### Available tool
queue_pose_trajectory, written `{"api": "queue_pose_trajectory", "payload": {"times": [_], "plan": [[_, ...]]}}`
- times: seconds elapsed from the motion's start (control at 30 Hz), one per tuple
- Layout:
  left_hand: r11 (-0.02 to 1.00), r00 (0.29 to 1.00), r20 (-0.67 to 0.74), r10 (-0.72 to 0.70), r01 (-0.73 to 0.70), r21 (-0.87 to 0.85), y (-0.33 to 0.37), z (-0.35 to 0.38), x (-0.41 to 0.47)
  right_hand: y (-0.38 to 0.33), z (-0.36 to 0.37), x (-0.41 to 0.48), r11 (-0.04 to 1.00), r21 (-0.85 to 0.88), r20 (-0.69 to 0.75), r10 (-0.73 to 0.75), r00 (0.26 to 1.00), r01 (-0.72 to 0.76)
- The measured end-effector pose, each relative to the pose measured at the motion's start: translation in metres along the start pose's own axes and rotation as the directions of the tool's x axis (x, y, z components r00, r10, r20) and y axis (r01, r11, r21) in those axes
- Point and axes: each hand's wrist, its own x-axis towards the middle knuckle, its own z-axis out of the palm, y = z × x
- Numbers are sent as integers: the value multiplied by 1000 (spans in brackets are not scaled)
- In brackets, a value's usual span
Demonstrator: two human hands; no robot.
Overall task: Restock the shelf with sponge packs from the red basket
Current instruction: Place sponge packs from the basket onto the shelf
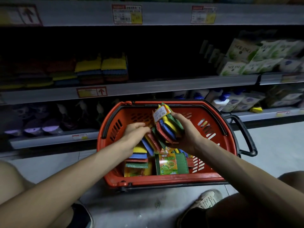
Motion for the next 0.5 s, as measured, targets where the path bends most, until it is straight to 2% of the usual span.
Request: {"api": "queue_pose_trajectory", "payload": {"times": [0.17, 0.3, 0.5], "plan": [[980, 998, 26, 61, -55, -190, 26, -16, -18, -17, 10, -13, 980, 0, 15, -200, 980, 200], [961, 988, 36, 152, -140, -238, 45, -34, -32, -30, 23, -35, 969, 52, 87, -244, 966, 241], [939, 980, 24, 198, -183, -292, 59, -47, -51, -49, 40, -79, 942, -9, 199, -326, 924, 334]]}}
